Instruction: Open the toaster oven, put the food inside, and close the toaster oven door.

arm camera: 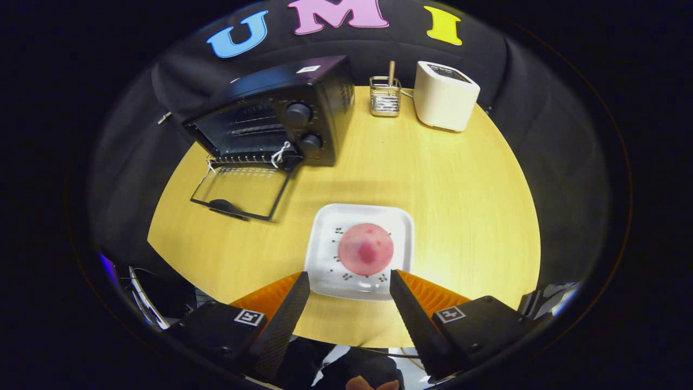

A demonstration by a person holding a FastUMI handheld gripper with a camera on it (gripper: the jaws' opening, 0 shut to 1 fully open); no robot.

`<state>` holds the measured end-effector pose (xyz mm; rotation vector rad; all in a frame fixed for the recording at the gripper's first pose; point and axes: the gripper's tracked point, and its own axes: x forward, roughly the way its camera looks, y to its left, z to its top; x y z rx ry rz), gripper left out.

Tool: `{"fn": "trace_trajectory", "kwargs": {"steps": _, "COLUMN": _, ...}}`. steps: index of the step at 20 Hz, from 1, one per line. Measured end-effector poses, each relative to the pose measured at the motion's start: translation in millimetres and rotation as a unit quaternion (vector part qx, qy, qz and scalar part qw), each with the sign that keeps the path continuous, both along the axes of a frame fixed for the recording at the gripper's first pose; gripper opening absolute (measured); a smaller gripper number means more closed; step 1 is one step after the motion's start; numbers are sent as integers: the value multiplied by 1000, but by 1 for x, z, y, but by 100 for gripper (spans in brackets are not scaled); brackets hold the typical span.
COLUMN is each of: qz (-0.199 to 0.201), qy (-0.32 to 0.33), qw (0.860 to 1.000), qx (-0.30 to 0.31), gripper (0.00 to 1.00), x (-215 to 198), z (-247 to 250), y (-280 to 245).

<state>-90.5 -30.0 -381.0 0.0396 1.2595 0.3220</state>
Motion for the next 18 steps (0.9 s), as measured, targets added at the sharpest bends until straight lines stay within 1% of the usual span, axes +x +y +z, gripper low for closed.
{"fn": "trace_trajectory", "kwargs": {"steps": 3, "qz": -22, "qy": 40, "qw": 999, "qx": -2, "gripper": 98, "x": 14, "z": -19, "y": -25}}
{"fn": "trace_trajectory", "kwargs": {"steps": 6, "qz": -33, "qy": 86, "qw": 996, "qx": -4, "gripper": 98, "x": 23, "z": -42, "y": -36}}
{"fn": "trace_trajectory", "kwargs": {"steps": 8, "qz": -34, "qy": 120, "qw": 992, "qx": -3, "gripper": 92, "x": 25, "z": -57, "y": -40}}
{"fn": "trace_trajectory", "kwargs": {"steps": 10, "qz": -37, "qy": 137, "qw": 990, "qx": -13, "gripper": 89, "x": 30, "z": -71, "y": -44}}
{"fn": "trace_trajectory", "kwargs": {"steps": 11, "qz": -36, "qy": 140, "qw": 989, "qx": -15, "gripper": 76, "x": 31, "z": -78, "y": -44}}
{"fn": "trace_trajectory", "kwargs": {"steps": 14, "qz": -24, "qy": 164, "qw": 986, "qx": -24, "gripper": 62, "x": 25, "z": -89, "y": -40}}
{"fn": "trace_trajectory", "kwargs": {"steps": 15, "qz": -17, "qy": 164, "qw": 986, "qx": -29, "gripper": 62, "x": 25, "z": -95, "y": -41}}
{"fn": "trace_trajectory", "kwargs": {"steps": 17, "qz": -23, "qy": 171, "qw": 984, "qx": -51, "gripper": 23, "x": 25, "z": -97, "y": -50}}
{"fn": "trace_trajectory", "kwargs": {"steps": 18, "qz": -21, "qy": 179, "qw": 982, "qx": -53, "gripper": 23, "x": 19, "z": -104, "y": -50}}
